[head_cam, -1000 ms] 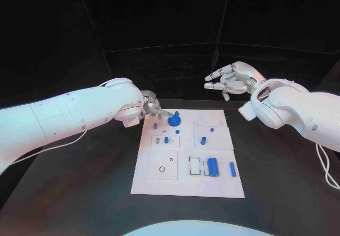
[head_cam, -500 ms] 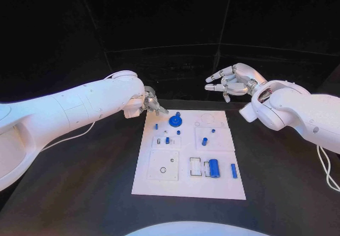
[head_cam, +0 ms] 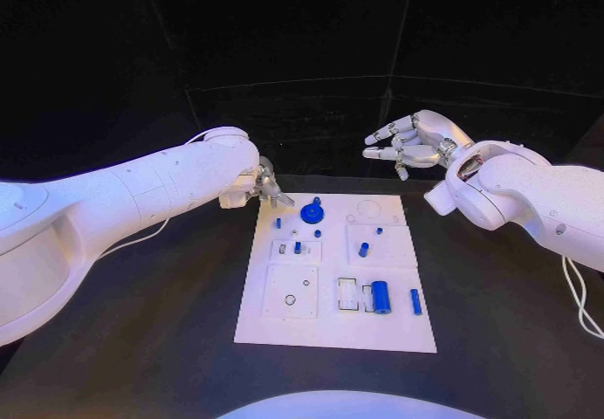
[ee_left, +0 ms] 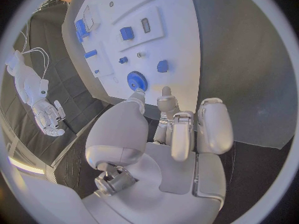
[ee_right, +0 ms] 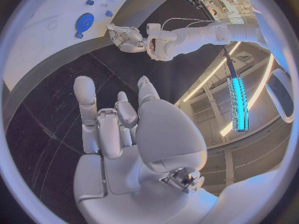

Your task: Assemble the parts on the task board

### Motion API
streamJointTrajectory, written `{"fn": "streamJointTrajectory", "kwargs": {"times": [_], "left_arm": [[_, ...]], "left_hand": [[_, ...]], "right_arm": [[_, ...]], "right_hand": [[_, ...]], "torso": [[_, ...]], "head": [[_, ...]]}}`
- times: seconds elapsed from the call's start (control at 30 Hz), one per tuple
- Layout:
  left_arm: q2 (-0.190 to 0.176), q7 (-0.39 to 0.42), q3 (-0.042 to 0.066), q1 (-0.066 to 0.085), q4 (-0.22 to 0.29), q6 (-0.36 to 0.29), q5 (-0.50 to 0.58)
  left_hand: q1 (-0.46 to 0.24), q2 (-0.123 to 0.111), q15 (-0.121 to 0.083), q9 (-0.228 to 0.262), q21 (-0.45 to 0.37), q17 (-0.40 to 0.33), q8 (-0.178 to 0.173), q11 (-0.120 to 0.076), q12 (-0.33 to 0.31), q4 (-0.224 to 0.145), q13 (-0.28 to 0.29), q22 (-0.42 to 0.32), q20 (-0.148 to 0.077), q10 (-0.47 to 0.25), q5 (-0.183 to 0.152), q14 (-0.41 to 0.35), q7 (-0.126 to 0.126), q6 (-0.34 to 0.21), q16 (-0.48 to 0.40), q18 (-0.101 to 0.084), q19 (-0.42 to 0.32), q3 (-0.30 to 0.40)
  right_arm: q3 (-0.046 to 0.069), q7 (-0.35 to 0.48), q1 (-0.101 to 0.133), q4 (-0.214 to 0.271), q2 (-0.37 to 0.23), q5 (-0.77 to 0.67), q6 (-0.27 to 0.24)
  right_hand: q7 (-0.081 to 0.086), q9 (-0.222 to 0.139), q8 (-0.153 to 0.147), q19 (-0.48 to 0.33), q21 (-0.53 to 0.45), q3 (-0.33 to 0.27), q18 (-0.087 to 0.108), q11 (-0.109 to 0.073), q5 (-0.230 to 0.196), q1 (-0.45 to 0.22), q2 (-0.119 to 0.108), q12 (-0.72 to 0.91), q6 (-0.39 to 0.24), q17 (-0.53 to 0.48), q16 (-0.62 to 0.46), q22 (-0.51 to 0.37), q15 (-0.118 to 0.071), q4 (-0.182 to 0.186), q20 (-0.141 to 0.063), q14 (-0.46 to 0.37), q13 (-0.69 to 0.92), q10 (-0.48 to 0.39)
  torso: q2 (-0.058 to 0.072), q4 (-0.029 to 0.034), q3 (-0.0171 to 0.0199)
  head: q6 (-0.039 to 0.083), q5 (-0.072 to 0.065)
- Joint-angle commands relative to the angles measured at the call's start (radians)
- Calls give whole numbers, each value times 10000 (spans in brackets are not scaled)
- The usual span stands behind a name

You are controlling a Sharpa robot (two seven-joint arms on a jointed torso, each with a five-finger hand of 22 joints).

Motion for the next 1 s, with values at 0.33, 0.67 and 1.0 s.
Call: {"fn": "streamJointTrajectory", "kwargs": {"times": [0.33,0.67,1.0], "left_arm": [[170,123,-24,-114,-321,779,-631],[210,122,-194,-175,-429,966,-502],[224,183,-227,-217,-393,1140,-212]], "left_hand": [[133,93,73,-36,91,2634,-64,9,96,54,37,65,31,69,-4,1055,-9,131,31,39,29,-173],[249,186,54,-62,165,2634,-44,-16,186,60,118,177,21,125,-3,1055,-39,253,31,21,70,-291],[342,258,41,-74,202,2634,-29,-33,217,47,140,236,11,144,-3,1055,-60,326,31,11,89,-351]], "right_arm": [[7,79,23,-24,38,0,55],[7,88,23,-31,43,0,49],[7,87,22,-31,56,0,67]], "right_hand": [[-57,-3,56,-52,-33,-52,66,6,41,-26,51,-53,-1,91,-55,8,-17,19,25,471,13,-35],[-57,-3,56,-52,-33,-52,66,6,41,-26,51,-53,-1,91,-55,8,-17,19,25,471,13,-35],[-57,-3,56,-52,-33,-52,66,6,41,-26,51,-53,-1,91,-55,8,-17,19,25,471,13,-35]], "torso": [[-8,17,8],[-6,11,7],[-7,23,19]], "head": [[-33,-7],[-41,-23],[-62,-39]]}}
